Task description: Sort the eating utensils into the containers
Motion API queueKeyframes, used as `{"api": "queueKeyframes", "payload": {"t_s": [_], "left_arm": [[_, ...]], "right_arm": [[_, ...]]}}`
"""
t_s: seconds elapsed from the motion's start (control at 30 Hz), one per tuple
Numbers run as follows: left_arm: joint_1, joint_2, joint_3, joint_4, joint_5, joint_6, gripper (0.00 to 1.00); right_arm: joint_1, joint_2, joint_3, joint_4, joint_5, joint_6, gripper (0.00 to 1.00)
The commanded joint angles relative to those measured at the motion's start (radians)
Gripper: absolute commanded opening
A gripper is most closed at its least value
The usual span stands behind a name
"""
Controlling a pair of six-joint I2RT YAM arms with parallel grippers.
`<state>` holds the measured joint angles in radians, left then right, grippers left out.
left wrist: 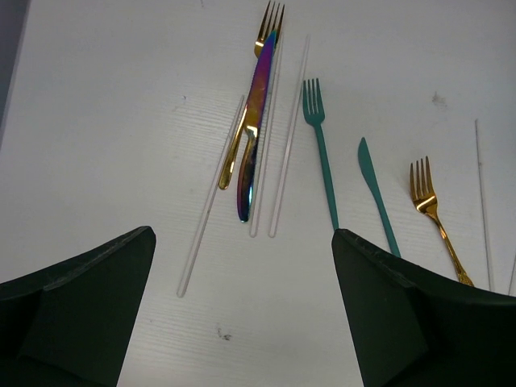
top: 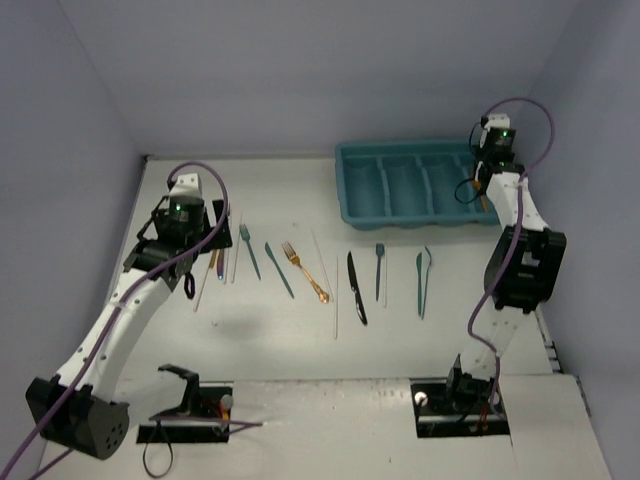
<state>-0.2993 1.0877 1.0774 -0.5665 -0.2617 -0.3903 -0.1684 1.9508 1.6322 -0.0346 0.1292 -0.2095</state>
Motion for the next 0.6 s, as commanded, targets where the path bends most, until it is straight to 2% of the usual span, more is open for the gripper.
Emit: {"api": "queueKeyframes", "payload": {"t_s": [0.0, 0.23, 0.5, 0.57], "left_arm": [[0.005, -0.012, 0.003, 0.021, -0.009, 0.015, 0.9], [0.006, -0.002, -0.002, 0.019, 0.01, 0.016, 0.9], [0.006, 0.011, -0.004, 0.017, 0.013, 0.011, 0.9], [0.006, 0.011, -0.004, 0.019, 0.013, 0.011, 0.9]], "right_arm": [[-0.029, 0.066, 0.089, 0.047, -0.049, -0.085, 0.0], [-0.04, 0.18, 0.124, 0.045, -0.016, -0.087, 0.01], [-0.054, 0.23, 0.178, 0.047, -0.023, -0.08, 0.1], [-0.054, 0.23, 0.192, 0.046, -0.033, -0.074, 0.19]]}}
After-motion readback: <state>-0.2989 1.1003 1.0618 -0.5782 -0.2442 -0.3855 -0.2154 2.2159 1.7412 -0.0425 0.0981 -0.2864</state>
